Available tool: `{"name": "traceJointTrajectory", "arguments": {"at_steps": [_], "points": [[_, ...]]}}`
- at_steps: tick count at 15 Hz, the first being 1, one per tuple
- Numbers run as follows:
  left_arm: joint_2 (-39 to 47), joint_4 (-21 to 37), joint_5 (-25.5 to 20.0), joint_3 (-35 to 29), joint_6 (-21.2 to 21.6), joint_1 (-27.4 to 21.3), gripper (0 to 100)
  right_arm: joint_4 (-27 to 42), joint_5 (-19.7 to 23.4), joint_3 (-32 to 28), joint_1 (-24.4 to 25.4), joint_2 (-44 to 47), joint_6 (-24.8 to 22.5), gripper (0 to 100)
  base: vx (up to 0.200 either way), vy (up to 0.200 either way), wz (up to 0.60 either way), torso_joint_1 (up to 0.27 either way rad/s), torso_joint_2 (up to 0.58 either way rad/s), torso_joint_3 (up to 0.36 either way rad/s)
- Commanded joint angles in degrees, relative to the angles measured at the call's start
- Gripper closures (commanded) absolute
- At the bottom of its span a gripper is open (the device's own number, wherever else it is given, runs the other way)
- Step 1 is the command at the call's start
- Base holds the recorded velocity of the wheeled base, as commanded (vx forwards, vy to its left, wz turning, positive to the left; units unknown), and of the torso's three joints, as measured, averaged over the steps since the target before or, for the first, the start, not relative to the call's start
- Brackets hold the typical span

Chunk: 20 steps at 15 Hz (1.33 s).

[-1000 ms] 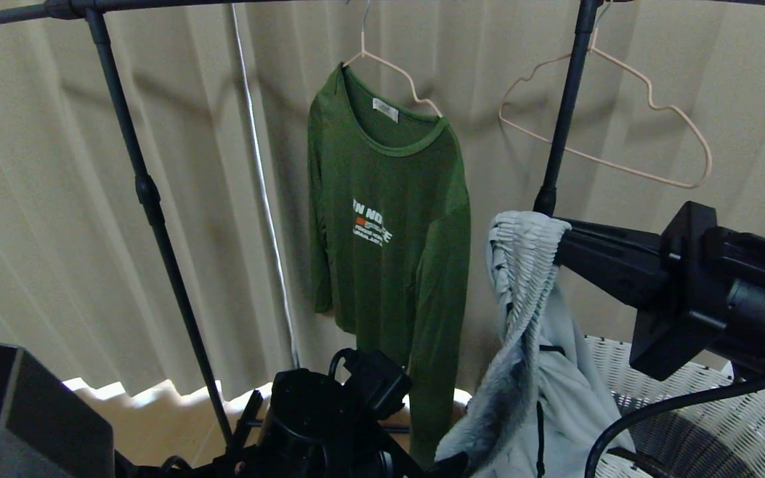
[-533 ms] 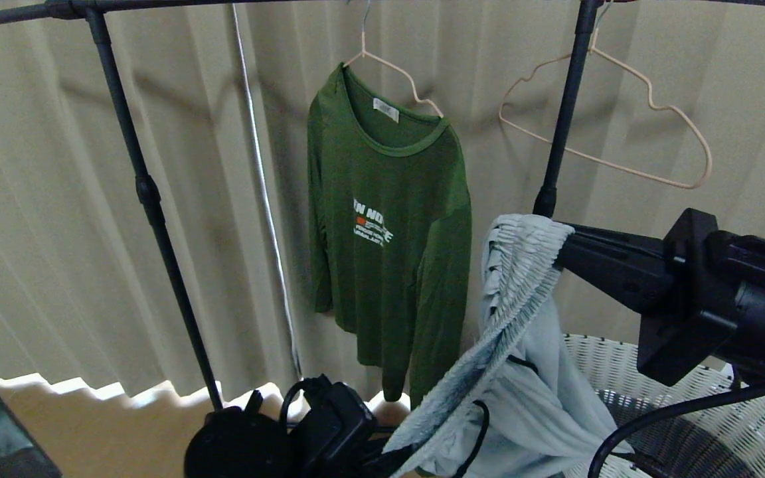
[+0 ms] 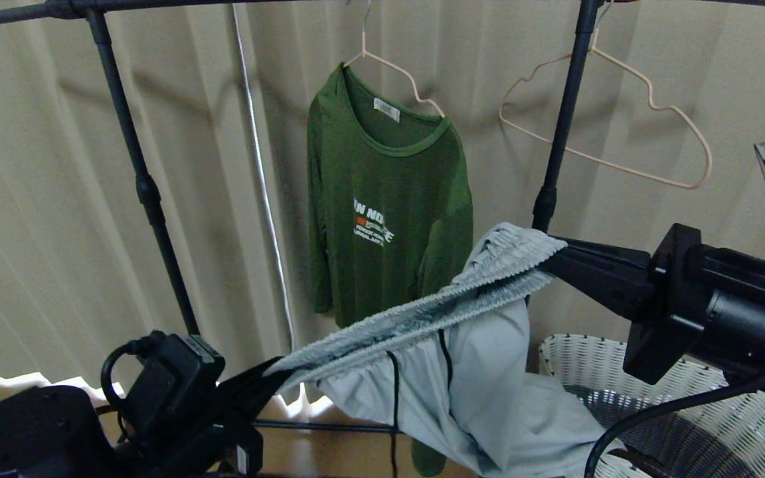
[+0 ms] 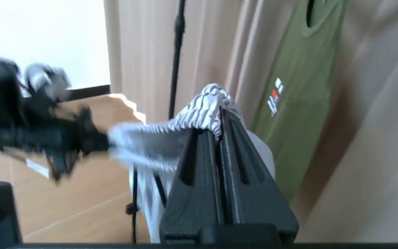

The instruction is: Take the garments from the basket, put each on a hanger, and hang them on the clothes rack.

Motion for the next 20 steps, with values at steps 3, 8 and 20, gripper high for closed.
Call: {"name": "traceJointTrajectory", "arguments": {"at_steps": [3, 8, 20], "points": [[-15.2, 20.6, 0.0, -9.2, 0.1, 7.1, 100, -0.2, 0.0, 0.0, -1.0, 1.4, -0.1, 100, 0.000, 0.000, 0.00, 0.000, 0.00, 0.000], [-32.0, 67.3, -0.1, -34.8, -6.6, 9.3, 100, 0.1, -0.1, 0.2, -4.7, 1.6, -0.6, 100, 0.000, 0.000, 0.00, 0.000, 0.00, 0.000], [-27.9, 71.1, -0.9, -51.7, -8.6, 2.4, 100, -0.3, 0.1, -8.9, -14.9, 1.4, -4.1, 100, 0.000, 0.000, 0.00, 0.000, 0.00, 0.000]]}}
